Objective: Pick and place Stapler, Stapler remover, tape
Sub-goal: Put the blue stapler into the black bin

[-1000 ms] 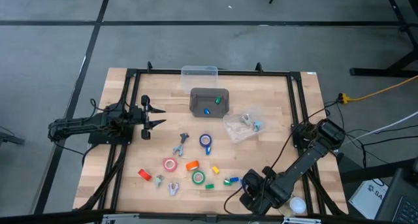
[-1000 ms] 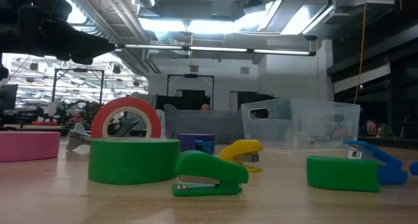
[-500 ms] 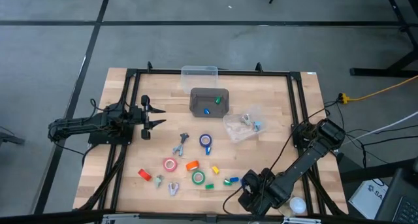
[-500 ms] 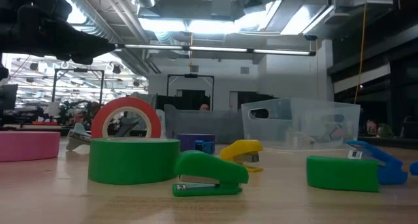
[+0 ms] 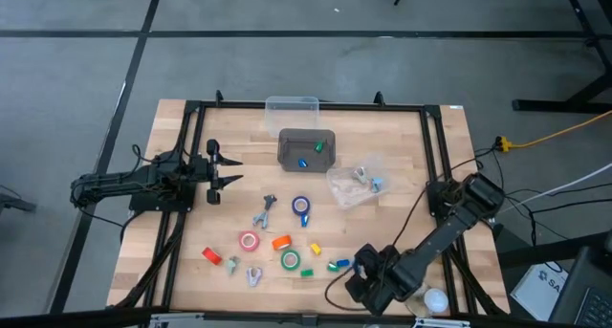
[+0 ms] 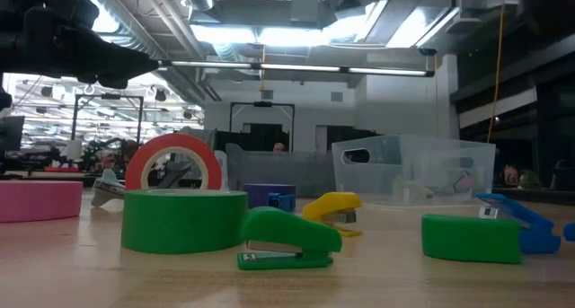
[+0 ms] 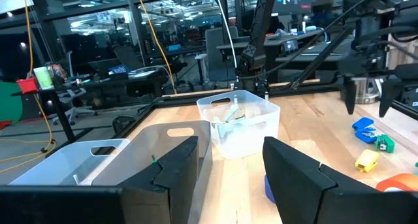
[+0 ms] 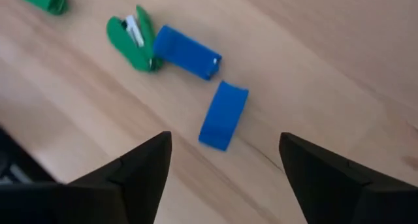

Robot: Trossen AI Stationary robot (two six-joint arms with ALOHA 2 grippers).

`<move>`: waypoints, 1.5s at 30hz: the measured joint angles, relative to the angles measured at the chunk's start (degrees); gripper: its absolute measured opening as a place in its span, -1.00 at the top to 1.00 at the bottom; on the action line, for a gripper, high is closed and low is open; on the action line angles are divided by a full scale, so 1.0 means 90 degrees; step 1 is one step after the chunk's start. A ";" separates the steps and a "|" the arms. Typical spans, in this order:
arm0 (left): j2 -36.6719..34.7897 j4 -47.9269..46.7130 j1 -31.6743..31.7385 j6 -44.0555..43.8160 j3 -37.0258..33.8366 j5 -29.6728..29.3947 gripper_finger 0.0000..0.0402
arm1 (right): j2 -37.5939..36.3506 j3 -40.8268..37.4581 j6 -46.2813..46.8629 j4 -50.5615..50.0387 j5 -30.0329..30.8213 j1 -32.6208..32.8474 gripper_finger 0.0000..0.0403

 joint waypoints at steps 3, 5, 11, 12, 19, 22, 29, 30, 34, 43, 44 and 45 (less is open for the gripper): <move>0.0000 0.0000 0.0000 0.0000 0.0000 0.0000 0.16 | 0.0000 -0.0185 0.0010 0.0284 -0.0209 -0.0153 -0.44; 0.0000 0.0000 0.0000 0.0000 -0.0001 0.0000 0.16 | 0.0000 -0.0299 0.0013 0.0436 -0.0270 -0.0253 -0.44; 0.0000 0.0000 0.0000 0.0000 -0.0002 0.0000 0.16 | -0.0002 -0.0492 0.0016 0.0621 -0.0622 -0.0466 -0.44; 0.0000 0.0000 0.0000 0.0000 -0.0001 0.0000 0.16 | -0.0002 -0.0491 0.0015 0.0608 -0.0681 -0.0477 -0.44; 0.0000 0.0000 -0.0001 0.0000 -0.0002 0.0000 0.16 | 0.0006 -0.0491 0.0015 0.0460 -0.0712 -0.0506 -0.32; 0.0000 0.0000 -0.0002 0.0000 0.0000 0.0000 0.16 | 0.0039 -0.0491 0.0015 0.0425 -0.0714 -0.0517 -0.16; 0.0000 -0.0001 -0.0001 0.0000 -0.0001 0.0000 0.16 | 0.0105 -0.0487 0.0326 0.0308 -0.0687 -0.0540 0.36; 0.0000 0.0000 -0.0002 0.0000 -0.0002 0.0000 0.16 | 0.0112 -0.0489 0.0336 0.0313 -0.0646 -0.0537 0.43; 0.0000 0.0000 -0.0002 0.0000 -0.0002 0.0000 0.16 | 0.0117 -0.0491 0.0349 0.0446 -0.0548 -0.0540 0.64; 0.0000 0.0000 -0.0002 0.0000 -0.0002 0.0000 0.16 | 0.0149 -0.0386 0.0353 0.0374 -0.0472 -0.0671 0.63; 0.0000 0.0000 -0.0002 0.0002 -0.0002 0.0000 0.16 | 0.0158 -0.0351 0.0351 0.0326 -0.0510 -0.0708 0.61; 0.0000 0.0000 -0.0001 0.0000 -0.0002 0.0000 0.16 | 0.0160 -0.0329 0.0350 0.0294 -0.0519 -0.0750 0.60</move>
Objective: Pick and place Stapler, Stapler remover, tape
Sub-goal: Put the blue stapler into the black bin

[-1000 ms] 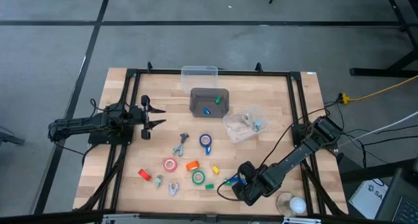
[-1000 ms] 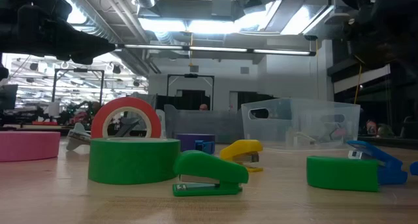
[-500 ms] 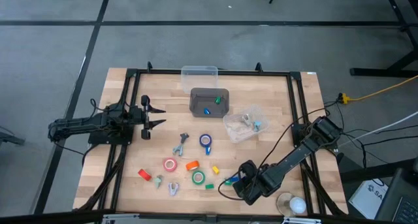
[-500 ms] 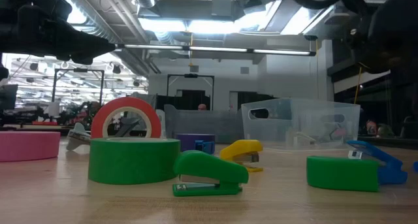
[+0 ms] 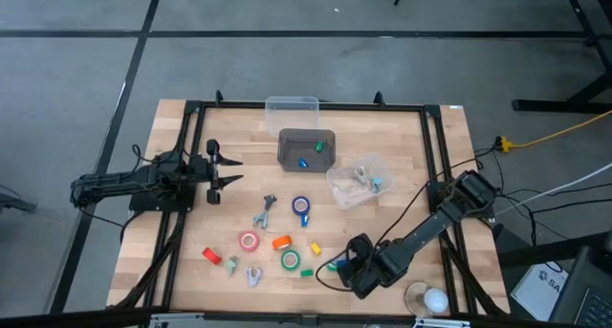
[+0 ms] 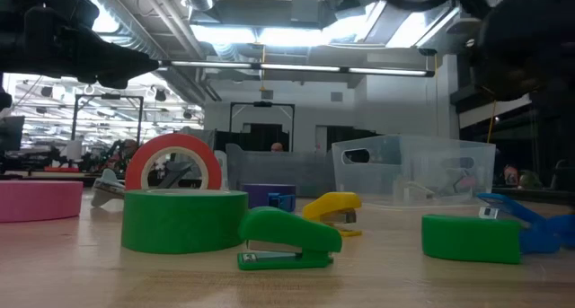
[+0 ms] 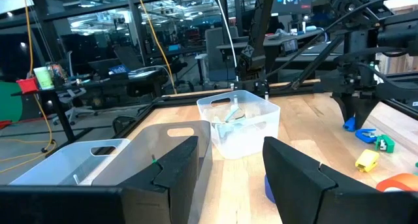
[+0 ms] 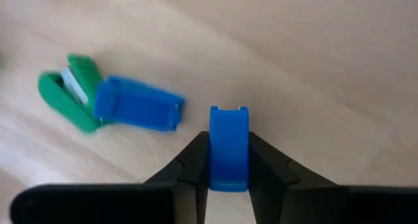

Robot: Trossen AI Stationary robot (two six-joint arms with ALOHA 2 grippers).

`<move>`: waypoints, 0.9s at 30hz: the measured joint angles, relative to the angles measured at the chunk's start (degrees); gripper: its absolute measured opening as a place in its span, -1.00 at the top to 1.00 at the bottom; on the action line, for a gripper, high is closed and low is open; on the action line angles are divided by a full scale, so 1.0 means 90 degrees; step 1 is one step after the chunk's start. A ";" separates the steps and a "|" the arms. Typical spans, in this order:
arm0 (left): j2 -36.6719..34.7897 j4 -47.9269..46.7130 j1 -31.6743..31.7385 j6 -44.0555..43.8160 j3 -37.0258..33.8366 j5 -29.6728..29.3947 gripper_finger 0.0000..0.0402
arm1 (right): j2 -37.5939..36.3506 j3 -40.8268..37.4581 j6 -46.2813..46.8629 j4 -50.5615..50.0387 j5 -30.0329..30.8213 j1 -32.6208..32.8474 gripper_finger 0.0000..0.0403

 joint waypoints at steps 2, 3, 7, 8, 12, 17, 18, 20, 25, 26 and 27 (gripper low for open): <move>0.0000 -0.0001 0.0000 0.0000 0.0000 0.0000 0.16 | 0.0010 0.0032 -0.0005 -0.0054 0.0091 -0.0088 0.61; 0.0000 0.0000 0.0000 0.0000 0.0002 0.0000 0.16 | 0.0012 0.0046 -0.0007 -0.0062 0.0127 -0.0133 0.62; 0.0000 0.0000 -0.0001 0.0000 0.0002 0.0000 0.16 | 0.0012 0.0078 -0.0048 -0.0052 0.0128 -0.0304 0.63; 0.0000 0.0000 0.0000 0.0001 0.0002 0.0000 0.16 | 0.0010 0.0078 -0.0101 -0.0037 0.0115 -0.0339 0.63; 0.0000 0.0000 0.0001 0.0000 0.0000 0.0000 0.16 | 0.0010 0.0094 -0.0470 0.0062 0.0108 -0.0525 0.63; 0.0000 0.0000 0.0001 0.0000 0.0001 0.0000 0.16 | 0.0000 0.0505 -0.1066 -0.0286 0.0116 -0.0808 0.63; 0.0000 0.0000 -0.0001 0.0000 0.0000 0.0000 0.16 | 0.0000 0.0627 -0.1229 -0.0433 0.0123 -0.0873 0.63; 0.0000 0.0000 0.0000 0.0000 0.0002 0.0000 0.16 | -0.0003 0.0881 -0.1571 -0.0633 0.0270 -0.1024 0.63; 0.0000 0.0000 0.0000 0.0002 0.0002 0.0000 0.16 | -0.0012 0.1564 -0.2554 -0.1100 0.0770 -0.1412 0.63; 0.0000 0.0000 0.0000 0.0000 0.0000 0.0000 0.16 | -0.0012 0.1701 -0.2754 -0.1194 0.0874 -0.1494 0.63; 0.0000 0.0000 -0.0001 0.0000 0.0000 0.0000 0.16 | -0.0012 0.1835 -0.2934 -0.1301 0.0963 -0.1575 0.63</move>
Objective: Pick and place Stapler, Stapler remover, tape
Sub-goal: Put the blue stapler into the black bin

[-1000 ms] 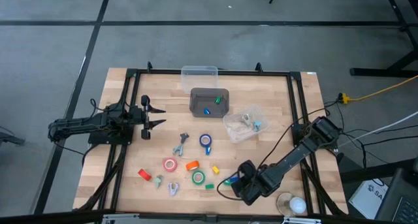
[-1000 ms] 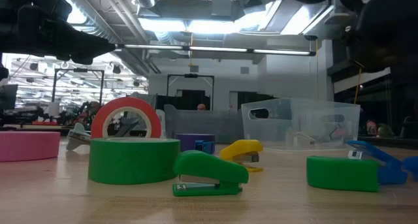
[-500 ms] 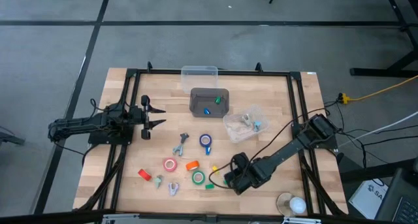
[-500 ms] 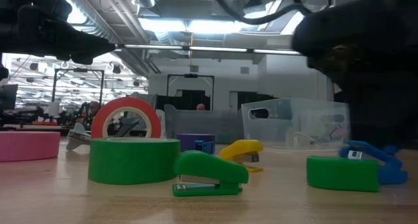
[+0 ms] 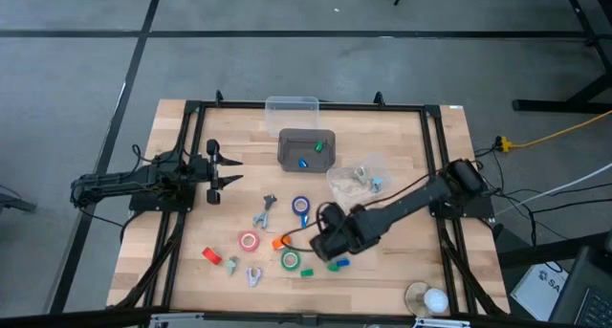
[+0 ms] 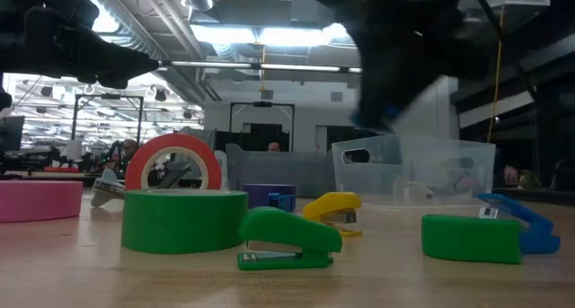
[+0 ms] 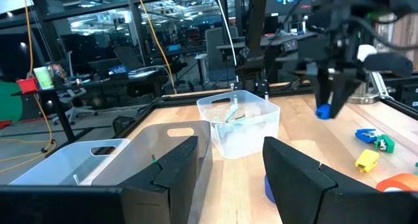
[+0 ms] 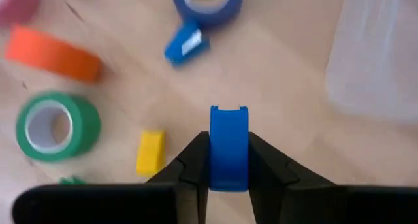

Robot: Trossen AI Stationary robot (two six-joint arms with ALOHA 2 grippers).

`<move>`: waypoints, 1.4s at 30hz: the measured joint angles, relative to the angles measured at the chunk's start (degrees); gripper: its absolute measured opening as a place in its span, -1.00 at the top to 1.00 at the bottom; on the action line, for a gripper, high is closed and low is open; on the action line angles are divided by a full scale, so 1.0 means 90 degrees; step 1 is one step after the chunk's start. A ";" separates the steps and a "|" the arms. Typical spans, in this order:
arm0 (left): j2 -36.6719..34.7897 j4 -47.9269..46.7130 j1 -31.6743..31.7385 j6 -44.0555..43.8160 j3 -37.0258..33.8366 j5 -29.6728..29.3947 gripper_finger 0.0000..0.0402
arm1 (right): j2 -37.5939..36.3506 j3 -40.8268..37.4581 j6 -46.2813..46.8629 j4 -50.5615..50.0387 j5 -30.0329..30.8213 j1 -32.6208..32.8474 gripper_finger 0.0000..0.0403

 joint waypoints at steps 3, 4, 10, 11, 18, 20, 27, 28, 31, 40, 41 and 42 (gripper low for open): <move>0.0000 0.0000 0.0001 0.0000 0.0001 0.0000 0.16 | -0.0004 0.0418 -0.0585 -0.0263 0.0134 -0.0255 0.63; 0.0000 0.0000 0.0001 0.0000 0.0000 0.0000 0.16 | -0.0011 0.0502 -0.0835 -0.0279 0.0152 -0.0336 0.63; 0.0000 0.0000 0.0000 0.0000 0.0000 0.0000 0.16 | -0.0012 0.0709 -0.1746 -0.0293 0.0126 -0.0666 0.63; 0.0000 0.0000 0.0002 0.0000 0.0002 0.0002 0.16 | -0.0010 0.0734 -0.1758 -0.0324 0.0120 -0.0699 0.63; 0.0000 -0.0002 0.0002 0.0000 0.0002 0.0000 0.16 | -0.0176 0.0959 -0.2086 -0.0399 0.0177 -0.0995 0.63; 0.0000 0.0002 0.0000 0.0000 0.0000 0.0000 0.16 | -0.0253 0.1016 -0.2064 -0.0403 0.0260 -0.1130 0.63; 0.0000 -0.0033 0.0000 0.0001 0.0001 0.0000 0.16 | -0.0323 0.1327 -0.2075 -0.0286 0.0298 -0.1894 0.61; 0.0000 -0.0014 0.0000 0.0002 0.0000 0.0000 0.16 | -0.0324 0.1328 -0.2081 -0.0241 0.0298 -0.2030 0.58; 0.0000 -0.0005 0.0002 0.0000 0.0000 0.0000 0.16 | -0.0323 0.1327 -0.2077 -0.0146 0.0189 -0.2481 0.54; 0.0000 -0.0003 0.0002 0.0000 0.0000 0.0000 0.16 | -0.0323 0.1272 -0.2404 0.0145 -0.0655 -0.3674 0.60; 0.0000 0.0000 0.0000 0.0000 0.0000 0.0002 0.16 | -0.0314 0.1223 -0.2405 0.0233 -0.0655 -0.3757 0.59; 0.0000 -0.0002 0.0001 0.0000 0.0000 0.0001 0.16 | -0.0305 0.1157 -0.2407 0.0330 -0.0657 -0.3832 0.58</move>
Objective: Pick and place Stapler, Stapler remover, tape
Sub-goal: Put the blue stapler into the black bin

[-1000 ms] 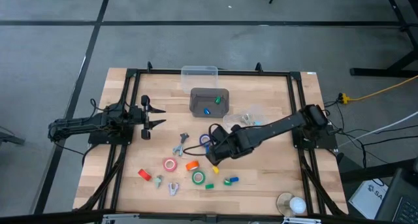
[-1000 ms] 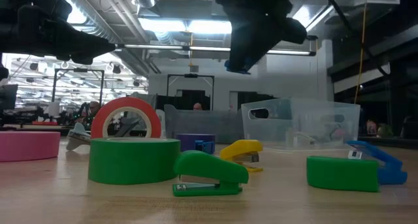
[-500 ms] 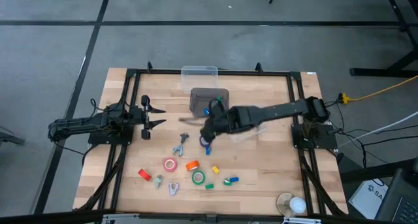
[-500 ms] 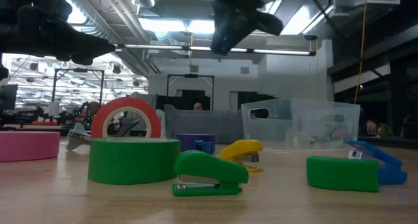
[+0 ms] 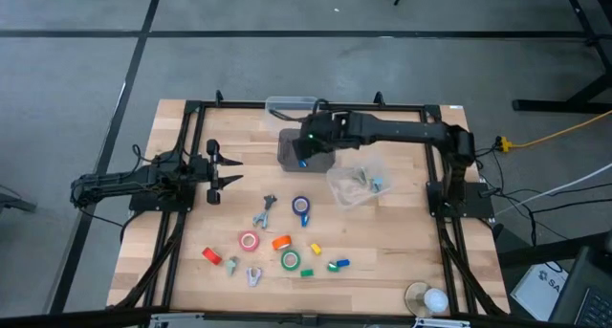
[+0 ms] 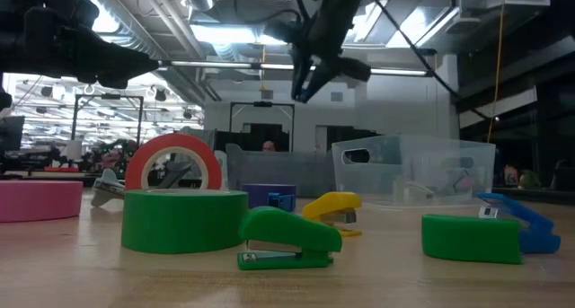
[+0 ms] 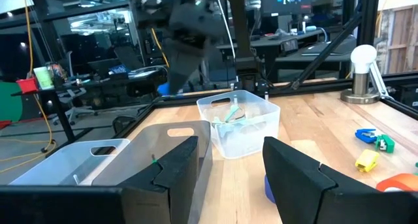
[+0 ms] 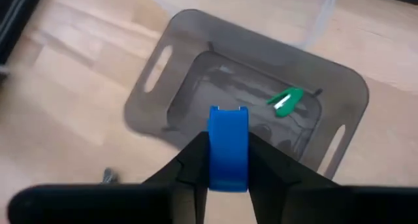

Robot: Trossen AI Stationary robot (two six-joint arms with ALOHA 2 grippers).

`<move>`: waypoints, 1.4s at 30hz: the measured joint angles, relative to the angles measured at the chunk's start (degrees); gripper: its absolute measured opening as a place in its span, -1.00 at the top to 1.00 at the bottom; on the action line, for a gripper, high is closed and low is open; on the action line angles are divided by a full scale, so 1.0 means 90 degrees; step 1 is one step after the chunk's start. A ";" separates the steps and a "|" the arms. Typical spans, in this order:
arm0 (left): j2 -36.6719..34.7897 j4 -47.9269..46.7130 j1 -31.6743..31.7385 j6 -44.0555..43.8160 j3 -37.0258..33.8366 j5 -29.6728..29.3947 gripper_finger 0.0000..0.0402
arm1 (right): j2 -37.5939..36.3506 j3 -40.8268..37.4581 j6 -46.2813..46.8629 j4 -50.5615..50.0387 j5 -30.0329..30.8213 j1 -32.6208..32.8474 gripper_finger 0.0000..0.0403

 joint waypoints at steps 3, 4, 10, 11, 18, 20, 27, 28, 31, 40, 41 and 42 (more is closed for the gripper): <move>0.0000 0.0001 -0.0001 0.0000 0.0000 0.0000 0.16 | 0.0035 -0.0298 -0.0002 0.0408 -0.0005 -0.0198 0.53; 0.0000 0.0000 0.0001 0.0000 0.0000 -0.0001 0.16 | 0.0049 -0.0412 -0.0002 0.0613 -0.0007 -0.0261 0.52; 0.0000 0.0000 -0.0001 0.0000 0.0000 0.0000 0.16 | 0.0058 -0.1326 -0.0343 0.1835 -0.0042 -0.0514 0.54; 0.0000 0.0002 -0.0001 0.0000 0.0001 -0.0001 0.16 | 0.0065 -0.1445 -0.0362 0.1979 -0.0066 -0.0540 0.56; 0.0000 0.0002 0.0000 0.0000 0.0000 -0.0001 0.16 | 0.0065 -0.2223 -0.0825 0.3062 -0.0063 -0.0637 0.55; 0.0000 0.0001 -0.0001 0.0001 0.0001 -0.0001 0.16 | 0.0065 -0.2332 -0.1084 0.3129 -0.0021 -0.0659 0.51; 0.0000 0.0002 0.0001 0.0002 0.0000 -0.0001 0.16 | 0.0065 -0.2404 -0.1172 0.3167 0.0000 -0.0675 0.42; 0.0000 0.0000 0.0001 0.0000 0.0000 -0.0001 0.16 | 0.0065 -0.2386 -0.1179 0.3157 0.0000 -0.0675 0.40; 0.0000 0.0002 0.0000 0.0000 0.0002 -0.0001 0.16 | 0.0065 -0.2324 -0.1165 0.3188 0.0000 -0.0675 0.32; 0.0000 0.0000 -0.0001 0.0000 0.0000 -0.0001 0.16 | 0.0041 -0.2074 -0.1039 0.2984 0.0002 -0.0611 -0.08; 0.0000 0.0002 0.0001 0.0000 0.0001 -0.0001 0.16 | 0.0033 -0.1991 -0.0970 0.2893 0.0004 -0.0578 -0.12; 0.0000 0.0000 -0.0001 0.0000 0.0000 -0.0001 0.16 | 0.0018 -0.1892 -0.0896 0.2730 0.0000 -0.0545 -0.16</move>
